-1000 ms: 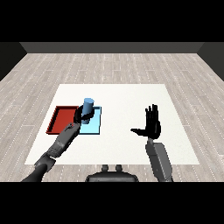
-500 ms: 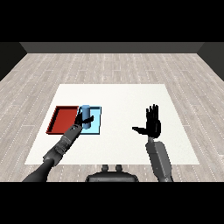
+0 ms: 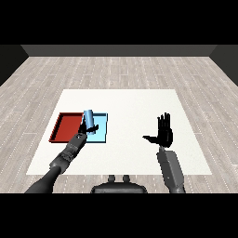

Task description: Pick the blue can and put it in the blue box

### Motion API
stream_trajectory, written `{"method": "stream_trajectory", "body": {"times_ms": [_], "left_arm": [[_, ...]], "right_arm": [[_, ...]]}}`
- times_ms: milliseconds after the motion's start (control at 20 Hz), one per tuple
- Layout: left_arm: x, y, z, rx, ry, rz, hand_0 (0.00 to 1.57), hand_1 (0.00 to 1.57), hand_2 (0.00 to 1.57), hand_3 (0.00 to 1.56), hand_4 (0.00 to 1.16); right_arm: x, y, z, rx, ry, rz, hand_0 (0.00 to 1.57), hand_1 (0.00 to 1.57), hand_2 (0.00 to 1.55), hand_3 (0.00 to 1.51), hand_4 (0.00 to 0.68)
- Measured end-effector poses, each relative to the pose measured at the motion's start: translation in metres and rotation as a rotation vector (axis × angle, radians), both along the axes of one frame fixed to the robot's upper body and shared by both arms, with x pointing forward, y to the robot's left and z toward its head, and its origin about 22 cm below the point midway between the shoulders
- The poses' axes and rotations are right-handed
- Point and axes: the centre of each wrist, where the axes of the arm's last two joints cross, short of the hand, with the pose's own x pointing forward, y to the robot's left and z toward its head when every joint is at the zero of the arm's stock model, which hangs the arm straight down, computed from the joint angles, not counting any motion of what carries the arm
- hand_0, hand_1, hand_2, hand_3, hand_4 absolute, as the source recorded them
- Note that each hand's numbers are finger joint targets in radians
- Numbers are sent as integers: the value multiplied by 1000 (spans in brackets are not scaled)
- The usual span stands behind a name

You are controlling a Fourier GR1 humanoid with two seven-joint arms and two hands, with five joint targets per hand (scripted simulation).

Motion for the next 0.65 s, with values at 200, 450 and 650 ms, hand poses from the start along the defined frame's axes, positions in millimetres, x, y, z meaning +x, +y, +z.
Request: {"method": "stream_trajectory", "body": {"times_ms": [200, 450, 650], "left_arm": [[4, 0, 4, 8, 27, -23, 0, 0, 0, 0, 0], [4, -2, 3, 23, 1, -14, 0, 0, 0, 0, 0], [12, -6, 15, -23, -178, -27, 0, 0, 0, 0, 0]], "right_arm": [[0, 9, -1, 1, -4, 5, 0, 0, 0, 0, 0], [-2, 11, -1, 12, -8, 11, 0, 0, 0, 0, 0], [-4, 14, -3, 5, -16, 27, 0, 0, 0, 0, 0]]}}
